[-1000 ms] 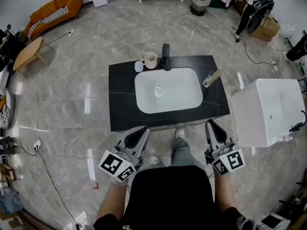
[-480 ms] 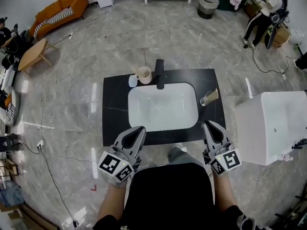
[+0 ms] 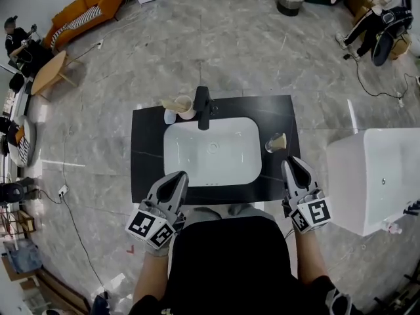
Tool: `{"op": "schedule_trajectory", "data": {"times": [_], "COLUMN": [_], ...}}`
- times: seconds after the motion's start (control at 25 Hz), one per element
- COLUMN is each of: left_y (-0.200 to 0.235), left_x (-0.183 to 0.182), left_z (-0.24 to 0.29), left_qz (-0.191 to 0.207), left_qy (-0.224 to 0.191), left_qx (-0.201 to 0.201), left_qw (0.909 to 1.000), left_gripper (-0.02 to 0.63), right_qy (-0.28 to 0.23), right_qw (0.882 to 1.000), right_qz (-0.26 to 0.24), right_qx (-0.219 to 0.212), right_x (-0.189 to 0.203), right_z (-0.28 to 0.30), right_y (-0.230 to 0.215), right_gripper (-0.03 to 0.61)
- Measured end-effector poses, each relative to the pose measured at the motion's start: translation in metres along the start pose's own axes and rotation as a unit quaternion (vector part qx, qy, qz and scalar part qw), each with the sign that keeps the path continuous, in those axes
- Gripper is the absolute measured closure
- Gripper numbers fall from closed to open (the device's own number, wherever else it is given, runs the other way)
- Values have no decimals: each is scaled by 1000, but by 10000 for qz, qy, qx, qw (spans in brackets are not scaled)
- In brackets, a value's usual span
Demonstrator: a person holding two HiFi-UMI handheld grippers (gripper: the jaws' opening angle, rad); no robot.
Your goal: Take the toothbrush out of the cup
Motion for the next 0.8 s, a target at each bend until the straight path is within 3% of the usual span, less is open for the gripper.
{"op": "schedule_trajectory", "data": {"times": [0.16, 0.28, 0.36, 0.8], "left_y": [-6, -6, -5, 25], "left_x": [1, -1, -3, -4], "left_z": [13, 18, 20, 7], "left_qz": [34, 32, 43, -86], "left_qy": [118, 156, 169, 252], "left_qx": [-87, -121, -127, -221], "left_qw": [9999, 9998, 9998, 9994], "left_gripper": [592, 592, 592, 592], "right_qy": [154, 343, 430, 916], "right_qw": [9997, 9989, 9982, 9926], "right_qz": [87, 178, 239, 119], "right_qx": [162, 258, 332, 784], "right_x": [15, 29, 38, 76], "right_z": [-4, -1, 2, 31], "right_y": [-29, -41, -46, -63], "right_gripper": [527, 430, 402, 376]}}
Point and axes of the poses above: the fingertips, and each gripper's own axes: z forward along the fingers, y to its left, x out of its underside, the point moved 6 cm from there along -z, backward along the fingers, and after that the axes turned 13 degrees about -x, right-handed, at the moved point
